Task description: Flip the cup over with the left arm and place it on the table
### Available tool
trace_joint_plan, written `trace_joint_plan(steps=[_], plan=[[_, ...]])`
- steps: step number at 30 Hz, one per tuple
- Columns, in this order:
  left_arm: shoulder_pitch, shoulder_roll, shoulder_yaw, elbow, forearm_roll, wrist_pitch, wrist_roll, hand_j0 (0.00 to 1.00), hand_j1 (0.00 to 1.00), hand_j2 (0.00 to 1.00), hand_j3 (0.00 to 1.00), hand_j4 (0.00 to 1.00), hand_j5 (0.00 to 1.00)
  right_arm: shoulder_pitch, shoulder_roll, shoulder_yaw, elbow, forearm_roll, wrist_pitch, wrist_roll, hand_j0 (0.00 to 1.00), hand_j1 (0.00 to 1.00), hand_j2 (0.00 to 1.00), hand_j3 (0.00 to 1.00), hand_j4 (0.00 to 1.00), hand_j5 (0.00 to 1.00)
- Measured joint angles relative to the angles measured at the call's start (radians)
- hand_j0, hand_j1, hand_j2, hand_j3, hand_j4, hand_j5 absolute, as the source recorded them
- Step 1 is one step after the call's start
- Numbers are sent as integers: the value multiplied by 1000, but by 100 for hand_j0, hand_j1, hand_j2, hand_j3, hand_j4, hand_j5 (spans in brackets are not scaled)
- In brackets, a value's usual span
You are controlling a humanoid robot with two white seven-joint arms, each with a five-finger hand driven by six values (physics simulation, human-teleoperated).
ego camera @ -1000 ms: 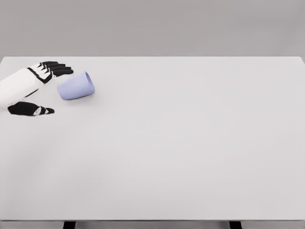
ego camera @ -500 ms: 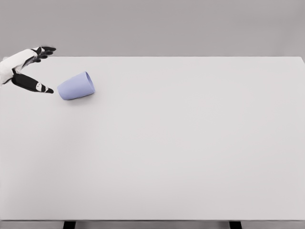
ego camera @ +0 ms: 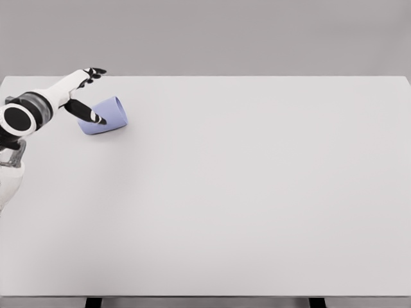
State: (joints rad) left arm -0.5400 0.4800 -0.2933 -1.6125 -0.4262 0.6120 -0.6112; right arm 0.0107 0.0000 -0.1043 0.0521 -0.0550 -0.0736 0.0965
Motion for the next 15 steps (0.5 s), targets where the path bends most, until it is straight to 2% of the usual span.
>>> trace_joint_plan(steps=[6, 15], plan=[[-3, -36, -25, 62, -42, 1, 0, 100, 100, 100, 100, 100, 100, 0, 0, 0, 0, 0, 0, 0, 100, 100, 100, 100, 100, 100], [-25, -56, -58, 97, -73, 1, 0, 98, 98, 98, 98, 98, 98, 0, 0, 0, 0, 0, 0, 0, 100, 100, 100, 100, 100, 100]])
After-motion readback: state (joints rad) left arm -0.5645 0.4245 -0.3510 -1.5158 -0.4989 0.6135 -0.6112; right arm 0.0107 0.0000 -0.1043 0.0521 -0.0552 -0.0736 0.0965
